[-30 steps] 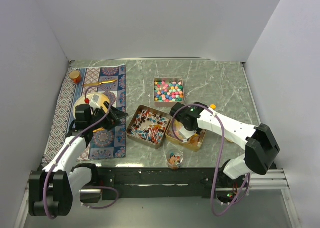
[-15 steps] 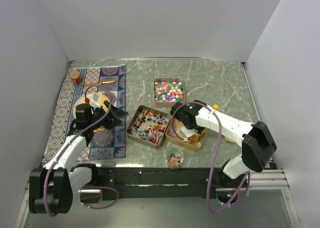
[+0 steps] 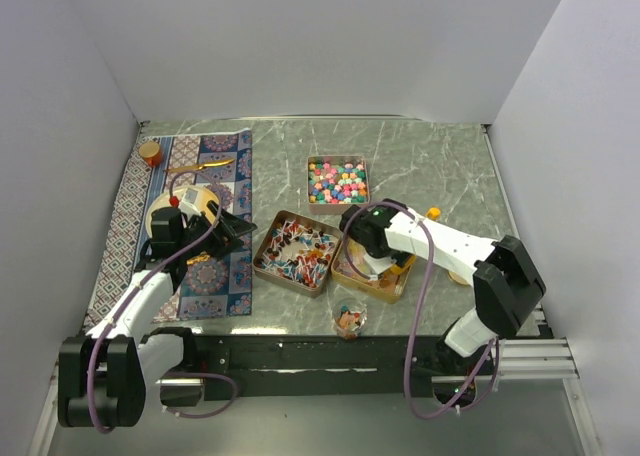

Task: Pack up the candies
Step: Scoop the fake candies from the storage box.

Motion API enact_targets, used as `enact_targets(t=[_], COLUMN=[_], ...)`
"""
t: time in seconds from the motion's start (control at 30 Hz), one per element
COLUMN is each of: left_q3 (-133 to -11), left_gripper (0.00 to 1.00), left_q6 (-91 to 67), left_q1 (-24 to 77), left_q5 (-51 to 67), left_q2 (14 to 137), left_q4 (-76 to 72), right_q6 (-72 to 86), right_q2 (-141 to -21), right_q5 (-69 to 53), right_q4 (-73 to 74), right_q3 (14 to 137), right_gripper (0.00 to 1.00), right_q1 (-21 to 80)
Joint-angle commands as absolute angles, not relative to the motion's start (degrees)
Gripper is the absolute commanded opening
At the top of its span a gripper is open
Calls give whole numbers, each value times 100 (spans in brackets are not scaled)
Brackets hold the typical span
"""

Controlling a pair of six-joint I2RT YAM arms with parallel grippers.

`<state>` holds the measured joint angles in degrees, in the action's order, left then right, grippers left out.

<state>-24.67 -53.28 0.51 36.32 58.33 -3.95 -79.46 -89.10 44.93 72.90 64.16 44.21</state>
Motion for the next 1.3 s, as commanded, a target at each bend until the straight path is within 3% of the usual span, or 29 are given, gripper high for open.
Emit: enact_targets(t=[0.0, 0.3, 0.87, 1.27], left_q3=[-2610, -2733, -3067, -3278], left_gripper=[85, 85, 84, 83], left_q6=[-5335, -5256, -4992, -5098], left_q1=[26, 26, 26, 26], left_q5=[3735, 3797, 3805, 3841], left_q2=[5722, 5924, 6293, 6609], left_q4=[-624, -545, -308, -431], right_q6=[-7902, -6742, -5063, -3964], right_q2=[-8736, -9684, -10353, -10529], right_q5=[4255, 3305, 1689, 1687], right_q4=[7882, 8262, 7919, 7823], right_q3=[6284, 7215, 7356, 8024], right_gripper=[0, 0, 0, 0], right_q1=[4719, 5036, 5098, 4526])
